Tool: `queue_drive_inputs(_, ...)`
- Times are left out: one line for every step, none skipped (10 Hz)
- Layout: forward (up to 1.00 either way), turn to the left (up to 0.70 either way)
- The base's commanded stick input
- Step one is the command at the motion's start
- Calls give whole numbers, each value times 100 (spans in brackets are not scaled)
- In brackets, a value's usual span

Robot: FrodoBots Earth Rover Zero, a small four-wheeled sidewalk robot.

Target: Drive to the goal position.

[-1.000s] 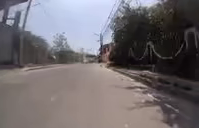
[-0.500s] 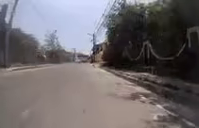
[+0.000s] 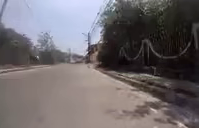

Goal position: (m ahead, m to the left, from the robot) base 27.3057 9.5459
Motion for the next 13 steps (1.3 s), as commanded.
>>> queue_drive_inputs(100, 0)
queue_drive_inputs(100, 0)
queue_drive_inputs(100, 0)
queue_drive_inputs(100, 0)
queue_drive_inputs(100, 0)
queue_drive_inputs(100, 0)
queue_drive_inputs(100, 0)
queue_drive_inputs(100, 0)
queue_drive_inputs(100, 0)
queue_drive_inputs(100, 0)
queue_drive_inputs(100, 0)
queue_drive_inputs(100, 0)
queue_drive_inputs(100, 0)
